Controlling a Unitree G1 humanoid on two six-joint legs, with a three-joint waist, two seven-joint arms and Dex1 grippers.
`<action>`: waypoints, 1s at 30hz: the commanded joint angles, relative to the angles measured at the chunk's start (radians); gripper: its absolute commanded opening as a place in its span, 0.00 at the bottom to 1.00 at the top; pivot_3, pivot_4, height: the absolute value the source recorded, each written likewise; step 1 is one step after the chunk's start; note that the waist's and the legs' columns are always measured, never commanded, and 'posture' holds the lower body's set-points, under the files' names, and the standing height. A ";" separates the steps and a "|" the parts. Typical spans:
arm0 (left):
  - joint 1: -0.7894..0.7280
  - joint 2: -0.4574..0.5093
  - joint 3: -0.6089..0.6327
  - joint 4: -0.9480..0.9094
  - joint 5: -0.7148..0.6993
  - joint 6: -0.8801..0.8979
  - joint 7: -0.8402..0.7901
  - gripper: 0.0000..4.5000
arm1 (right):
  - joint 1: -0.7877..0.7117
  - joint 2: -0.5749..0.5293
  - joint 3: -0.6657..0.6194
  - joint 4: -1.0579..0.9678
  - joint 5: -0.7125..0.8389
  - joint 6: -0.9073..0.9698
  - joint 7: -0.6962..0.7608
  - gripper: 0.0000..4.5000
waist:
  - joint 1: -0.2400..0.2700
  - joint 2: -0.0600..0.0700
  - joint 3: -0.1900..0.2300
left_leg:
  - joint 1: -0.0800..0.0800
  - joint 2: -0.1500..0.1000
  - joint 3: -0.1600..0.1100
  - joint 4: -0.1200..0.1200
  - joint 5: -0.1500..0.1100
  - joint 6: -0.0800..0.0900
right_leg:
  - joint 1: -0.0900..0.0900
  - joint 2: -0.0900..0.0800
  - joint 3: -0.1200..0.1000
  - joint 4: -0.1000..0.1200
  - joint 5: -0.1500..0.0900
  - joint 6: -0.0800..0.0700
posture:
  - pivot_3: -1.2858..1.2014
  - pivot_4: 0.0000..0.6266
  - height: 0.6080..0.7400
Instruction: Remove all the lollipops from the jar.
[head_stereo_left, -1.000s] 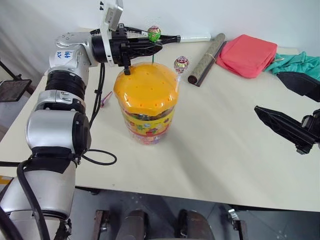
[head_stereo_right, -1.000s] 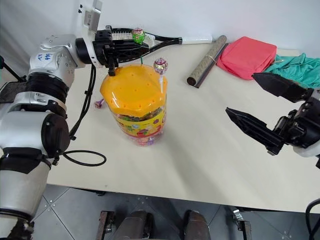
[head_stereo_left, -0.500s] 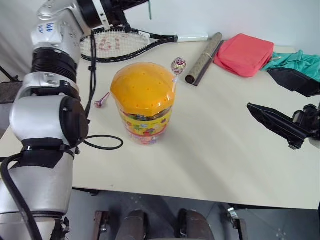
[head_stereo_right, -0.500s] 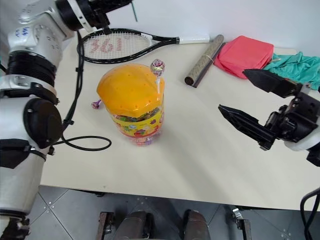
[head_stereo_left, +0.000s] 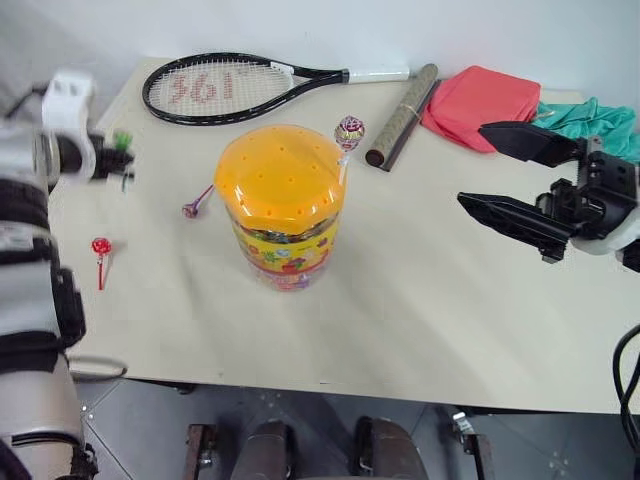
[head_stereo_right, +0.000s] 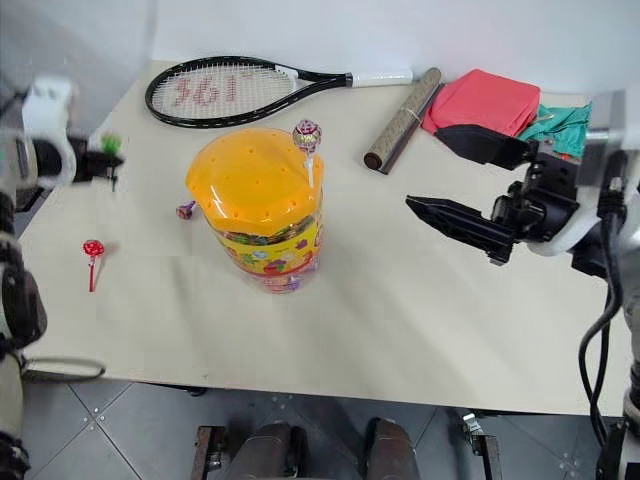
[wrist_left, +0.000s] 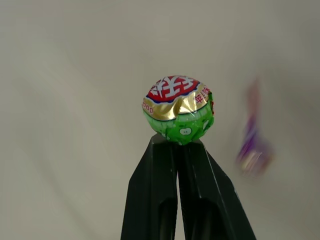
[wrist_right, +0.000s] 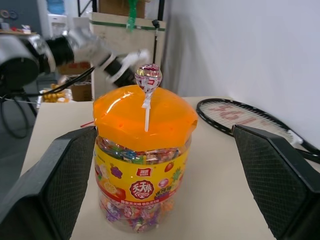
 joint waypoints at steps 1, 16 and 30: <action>0.049 0.036 0.022 -0.124 0.002 0.073 0.030 0.00 | -0.047 0.013 0.014 0.028 -0.019 -0.020 0.036 1.00 | 0.005 0.000 0.000 | -0.001 0.000 -0.001 0.000 0.000 0.000 | 0.000 0.000 0.000 0.000 0.000 0.000 | 0.52 0.24 1.00; -0.023 -0.040 0.076 0.151 -0.019 -0.009 0.152 0.30 | -0.121 0.061 0.054 0.083 -0.076 -0.005 0.101 1.00 | 0.016 -0.001 -0.001 | -0.001 -0.001 0.002 0.000 0.000 0.000 | -0.001 0.000 0.000 0.000 0.000 0.000 | 0.52 0.24 1.00; -0.037 0.031 -0.009 -0.025 -0.021 0.019 -0.063 0.99 | -0.081 0.042 0.002 0.027 -0.056 0.025 0.069 1.00 | 0.012 -0.001 -0.001 | -0.001 -0.001 0.004 0.000 0.000 0.000 | -0.004 0.000 0.001 0.002 0.000 0.000 | 0.52 0.24 1.00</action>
